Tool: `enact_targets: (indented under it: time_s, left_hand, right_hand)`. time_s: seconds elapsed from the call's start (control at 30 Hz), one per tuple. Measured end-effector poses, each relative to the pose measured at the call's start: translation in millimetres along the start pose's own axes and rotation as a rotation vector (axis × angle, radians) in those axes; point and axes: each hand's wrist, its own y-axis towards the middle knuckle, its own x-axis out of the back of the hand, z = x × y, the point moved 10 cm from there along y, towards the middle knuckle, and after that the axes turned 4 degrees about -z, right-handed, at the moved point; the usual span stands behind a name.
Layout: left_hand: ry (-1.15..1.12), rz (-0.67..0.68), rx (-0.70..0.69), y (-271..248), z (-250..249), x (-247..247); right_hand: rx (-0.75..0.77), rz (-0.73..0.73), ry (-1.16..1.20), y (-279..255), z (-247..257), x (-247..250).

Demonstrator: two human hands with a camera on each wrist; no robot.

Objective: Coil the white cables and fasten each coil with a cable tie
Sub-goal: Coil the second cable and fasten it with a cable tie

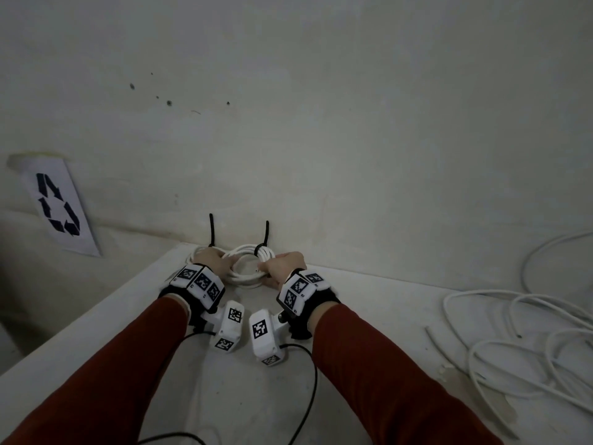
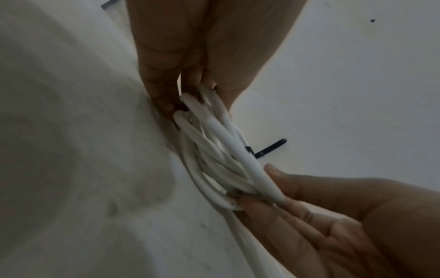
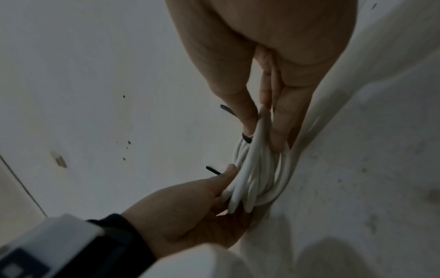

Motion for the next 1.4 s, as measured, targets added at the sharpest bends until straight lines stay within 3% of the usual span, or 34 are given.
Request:
enact_targets:
  time_s: [0.17,0.23,0.3,0.4,0.7,0.97,1.4]
  left_hand:
    - [0.03,0.18,-0.048,0.2,-3.8,-3.9]
    - [0.079,0.261,-0.158,-3.0,-7.4,-6.8]
    - [0.171,0.282,-0.248,-7.1,-8.1,-9.2]
    - [0.206,0.238,-0.278,-6.3,-4.7,-10.0]
    - [0.183,0.216,-0.216,-13.6,-7.3,-10.9]
    - [0.243,0.205,-0.146,-4.0,-1.4,-17.6]
    - [0.141,0.247,-0.074,-9.1,9.6,-17.6]
  right_hand:
    - [-0.007,0.059,-0.169,-8.0,8.9,-5.0]
    - [0.021,0.074,-0.265,-8.7,10.6,-7.5]
    - [0.05,0.065,-0.367,-9.7,11.6,-7.9]
    - [0.079,0.044,-0.447,-17.8,17.8,-4.4]
    - [0.082,0.075,-0.544,-22.3,21.2,-2.7]
    - [0.253,0.04,-0.812,-31.8,39.4,1.5]
    - [0.23,0.133,-0.758,-34.2,29.6,2.0]
